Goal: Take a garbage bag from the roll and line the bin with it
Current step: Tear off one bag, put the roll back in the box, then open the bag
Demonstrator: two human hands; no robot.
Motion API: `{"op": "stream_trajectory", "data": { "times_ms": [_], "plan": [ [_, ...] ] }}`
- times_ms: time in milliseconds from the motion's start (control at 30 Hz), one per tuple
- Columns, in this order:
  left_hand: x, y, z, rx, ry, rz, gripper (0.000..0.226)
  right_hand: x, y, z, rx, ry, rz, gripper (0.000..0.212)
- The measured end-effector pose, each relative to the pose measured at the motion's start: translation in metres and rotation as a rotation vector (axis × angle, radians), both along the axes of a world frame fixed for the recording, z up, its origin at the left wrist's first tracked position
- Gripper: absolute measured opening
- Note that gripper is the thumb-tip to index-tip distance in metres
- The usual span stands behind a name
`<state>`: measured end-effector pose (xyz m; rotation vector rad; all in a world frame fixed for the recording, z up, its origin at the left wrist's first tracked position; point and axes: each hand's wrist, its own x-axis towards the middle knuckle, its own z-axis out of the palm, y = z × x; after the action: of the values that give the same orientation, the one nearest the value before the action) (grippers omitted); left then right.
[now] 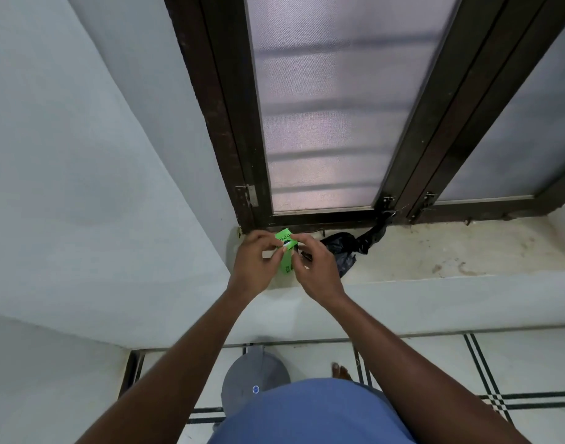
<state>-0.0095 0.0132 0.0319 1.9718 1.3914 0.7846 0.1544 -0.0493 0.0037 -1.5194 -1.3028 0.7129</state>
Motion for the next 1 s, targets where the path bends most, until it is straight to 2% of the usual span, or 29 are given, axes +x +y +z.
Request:
{"op": "stream_trajectory", "data": {
  "times_ms": [433,700,833,1000],
  "plan": [
    [-0.005,-0.005,0.001,0.088,0.063,-0.066,0.017,0.017,0.009,0.006,-0.021,-0.187,-0.004,0.022],
    [-0.008,-0.008,0.003,0.094,0.089,-0.098,0.016,0.022,0.008,0.006,0.025,-0.288,0.025,0.023],
    [-0.01,-0.007,0.006,0.11,0.137,-0.131,0.023,0.025,0.005,0.009,0.089,-0.459,0.024,0.022],
    [-0.008,-0.009,0.007,0.17,0.398,-0.133,0.032,0.031,0.0,0.009,0.171,-0.809,0.068,0.02]
  ]
}}
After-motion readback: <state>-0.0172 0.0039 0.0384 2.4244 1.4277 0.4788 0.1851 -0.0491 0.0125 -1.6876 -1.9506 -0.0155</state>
